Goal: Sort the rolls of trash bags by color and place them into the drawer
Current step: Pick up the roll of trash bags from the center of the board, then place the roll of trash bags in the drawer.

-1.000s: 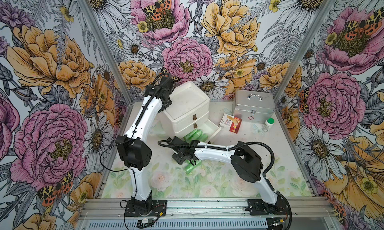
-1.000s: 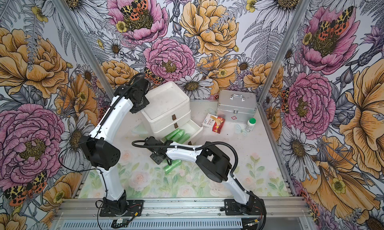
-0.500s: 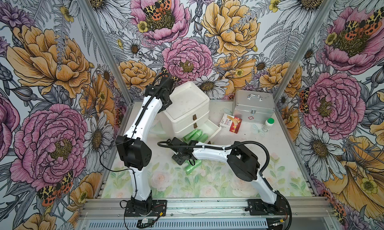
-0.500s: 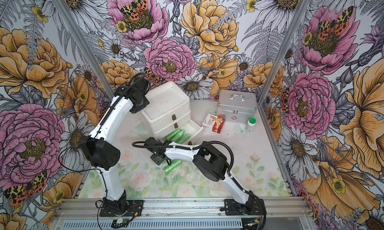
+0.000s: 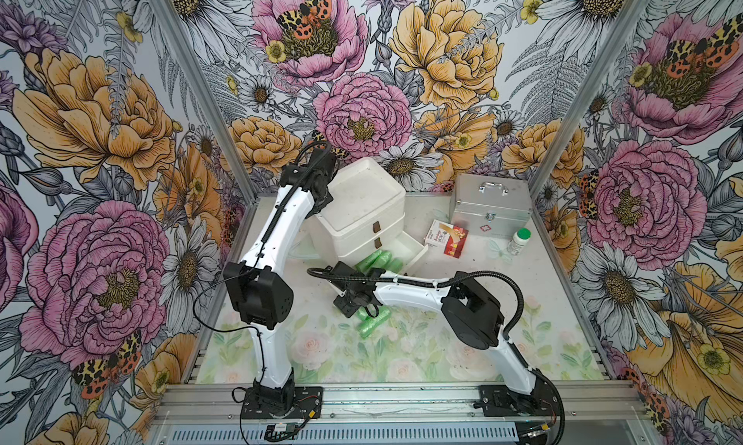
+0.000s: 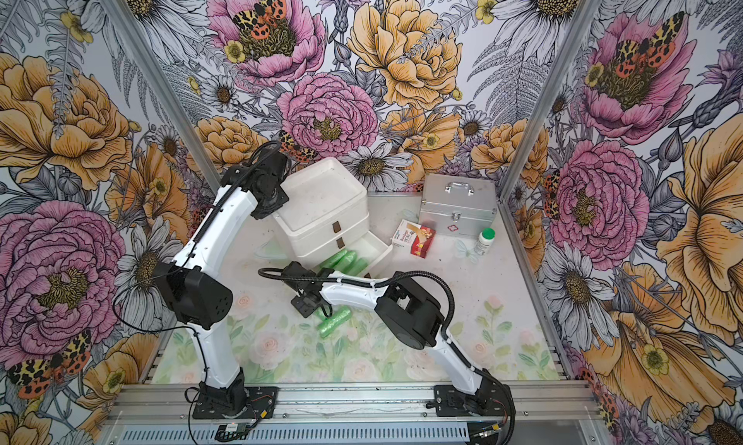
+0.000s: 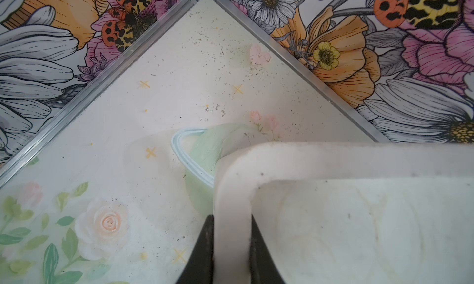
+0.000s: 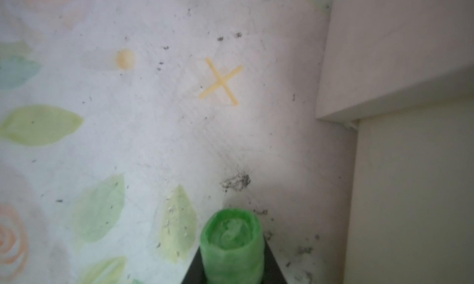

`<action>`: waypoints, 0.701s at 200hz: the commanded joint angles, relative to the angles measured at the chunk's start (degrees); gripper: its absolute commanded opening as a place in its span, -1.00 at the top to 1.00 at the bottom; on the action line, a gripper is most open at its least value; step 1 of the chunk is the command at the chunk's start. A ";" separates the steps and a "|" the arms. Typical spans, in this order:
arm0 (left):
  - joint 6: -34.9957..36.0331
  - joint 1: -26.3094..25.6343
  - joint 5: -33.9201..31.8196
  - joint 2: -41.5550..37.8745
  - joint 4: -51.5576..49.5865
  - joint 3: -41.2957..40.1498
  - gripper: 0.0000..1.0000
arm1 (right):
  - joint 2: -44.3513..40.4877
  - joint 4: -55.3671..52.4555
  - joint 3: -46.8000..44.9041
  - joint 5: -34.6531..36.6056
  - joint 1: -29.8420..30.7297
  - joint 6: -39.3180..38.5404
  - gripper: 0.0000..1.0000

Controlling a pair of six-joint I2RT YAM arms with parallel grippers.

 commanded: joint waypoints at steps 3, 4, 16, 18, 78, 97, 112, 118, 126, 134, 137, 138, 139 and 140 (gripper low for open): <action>-1.30 -1.06 12.38 3.31 -7.53 -3.63 1.00 | -7.92 -1.97 0.47 -2.92 -0.15 2.97 0.63; -1.31 -1.06 12.38 3.34 -7.53 -3.65 1.00 | -8.10 -1.96 0.43 -2.96 -0.16 3.06 0.63; -1.31 -1.11 12.37 3.27 -7.53 -3.76 1.00 | -10.73 -1.96 0.34 -3.77 -0.75 4.17 0.63; -1.32 -1.07 12.33 3.34 -7.53 -3.72 1.00 | -11.20 -2.00 0.24 -3.84 -0.82 4.30 0.63; -1.27 -0.90 12.45 2.91 -7.53 -3.97 1.00 | -23.15 -0.95 -6.70 -7.11 -10.10 16.69 0.63; -1.23 -0.96 12.51 2.84 -7.53 -4.20 1.00 | -26.28 1.66 -11.08 -6.66 -13.99 20.34 0.64; -1.14 -0.97 12.42 2.54 -7.53 -4.44 1.00 | -27.91 3.28 -14.10 -6.27 -17.48 24.67 0.64; -1.22 -0.97 12.39 2.46 -7.53 -4.55 1.00 | -28.53 4.20 -15.38 -6.06 -18.74 26.98 0.64; -1.24 -0.85 12.39 2.36 -7.53 -4.55 1.00 | -29.46 5.36 -17.33 -4.44 -20.24 30.92 0.64; -1.23 -0.89 12.46 2.18 -7.51 -4.55 1.00 | -30.49 7.06 -19.64 -2.83 -21.38 34.44 0.64; -1.24 -0.89 12.46 2.22 -7.53 -4.53 1.00 | -30.85 8.03 -20.54 -2.54 -21.78 35.41 0.64; -1.24 -0.89 12.46 2.18 -7.53 -4.54 1.00 | -30.99 8.44 -20.80 -2.42 -21.92 35.76 0.64; -1.23 -0.89 12.46 2.16 -7.49 -4.55 1.00 | -31.10 8.78 -21.20 -2.35 -21.99 36.15 0.64; -1.23 -0.89 12.46 2.19 -7.51 -4.55 1.00 | -31.20 9.04 -21.48 -2.28 -22.11 36.52 0.64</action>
